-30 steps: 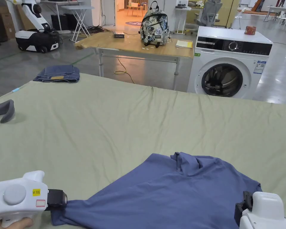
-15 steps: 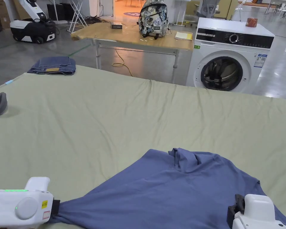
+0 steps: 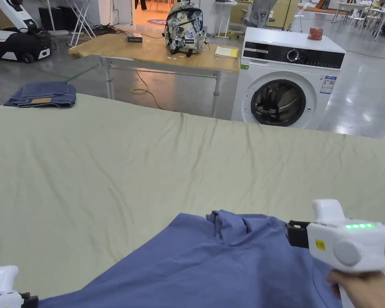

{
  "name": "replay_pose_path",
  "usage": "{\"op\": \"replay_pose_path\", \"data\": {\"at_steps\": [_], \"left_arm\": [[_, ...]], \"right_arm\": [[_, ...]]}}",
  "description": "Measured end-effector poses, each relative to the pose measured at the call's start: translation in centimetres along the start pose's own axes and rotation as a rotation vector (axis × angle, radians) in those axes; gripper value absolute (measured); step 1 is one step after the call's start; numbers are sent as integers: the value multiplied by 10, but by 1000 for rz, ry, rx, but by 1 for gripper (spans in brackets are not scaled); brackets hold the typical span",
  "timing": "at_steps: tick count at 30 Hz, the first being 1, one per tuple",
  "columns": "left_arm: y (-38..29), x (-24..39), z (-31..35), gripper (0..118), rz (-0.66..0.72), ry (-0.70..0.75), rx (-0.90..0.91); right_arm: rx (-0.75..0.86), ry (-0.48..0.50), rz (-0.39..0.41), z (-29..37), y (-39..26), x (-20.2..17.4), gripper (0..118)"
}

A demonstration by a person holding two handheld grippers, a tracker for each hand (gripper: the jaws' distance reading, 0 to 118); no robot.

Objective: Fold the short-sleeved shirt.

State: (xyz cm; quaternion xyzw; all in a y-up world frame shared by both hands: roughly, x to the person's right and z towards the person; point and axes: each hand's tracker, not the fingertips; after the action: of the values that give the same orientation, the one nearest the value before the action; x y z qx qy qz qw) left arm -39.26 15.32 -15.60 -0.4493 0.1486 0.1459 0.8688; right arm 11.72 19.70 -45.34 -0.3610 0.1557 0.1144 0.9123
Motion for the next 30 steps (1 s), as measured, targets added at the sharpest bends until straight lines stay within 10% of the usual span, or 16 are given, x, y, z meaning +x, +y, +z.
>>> {"op": "replay_pose_path", "data": {"at_steps": [11, 16, 30], "left_arm": [[-1, 12, 0, 0, 0, 29, -22], [0, 5, -12, 0, -22, 46, -28], [16, 3, 14, 0, -29, 5, 66]], "right_arm": [[-267, 142, -45, -129, 28, 17, 71], [-241, 122, 4, -134, 30, -7, 1], [8, -71, 8, -32, 39, -14, 1]]}}
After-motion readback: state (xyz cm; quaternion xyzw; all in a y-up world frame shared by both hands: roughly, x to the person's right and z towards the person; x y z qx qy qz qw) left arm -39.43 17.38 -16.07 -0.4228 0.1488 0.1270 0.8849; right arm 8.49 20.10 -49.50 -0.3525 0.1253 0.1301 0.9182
